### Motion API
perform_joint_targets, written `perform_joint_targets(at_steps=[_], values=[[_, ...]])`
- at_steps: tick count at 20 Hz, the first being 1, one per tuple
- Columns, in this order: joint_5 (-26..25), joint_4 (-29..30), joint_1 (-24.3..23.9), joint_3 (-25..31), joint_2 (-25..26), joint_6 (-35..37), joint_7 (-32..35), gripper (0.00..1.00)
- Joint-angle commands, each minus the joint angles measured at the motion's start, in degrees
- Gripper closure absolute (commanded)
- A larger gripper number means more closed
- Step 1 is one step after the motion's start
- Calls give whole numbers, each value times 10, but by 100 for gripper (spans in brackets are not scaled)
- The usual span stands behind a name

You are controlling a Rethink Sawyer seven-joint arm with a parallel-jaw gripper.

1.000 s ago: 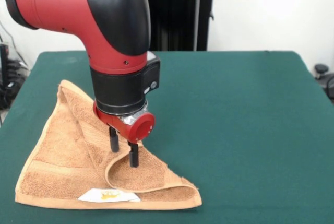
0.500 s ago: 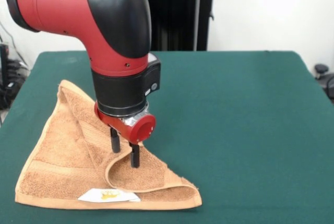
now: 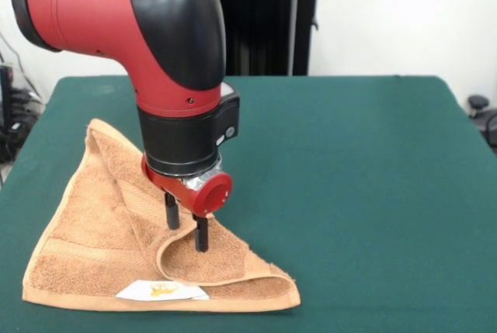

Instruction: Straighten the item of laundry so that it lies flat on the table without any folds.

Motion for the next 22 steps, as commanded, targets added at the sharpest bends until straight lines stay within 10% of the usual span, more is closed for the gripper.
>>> perform_joint_targets(at_steps=[1, 5, 6, 22], values=[[-31, 43, 17, 48, 11, -25, -18, 0], [-34, 44, 18, 46, 11, -27, -19, 0], [-36, 44, 20, 44, 10, -31, -17, 100], [-32, 54, 28, 35, 2, -27, -5, 100]])
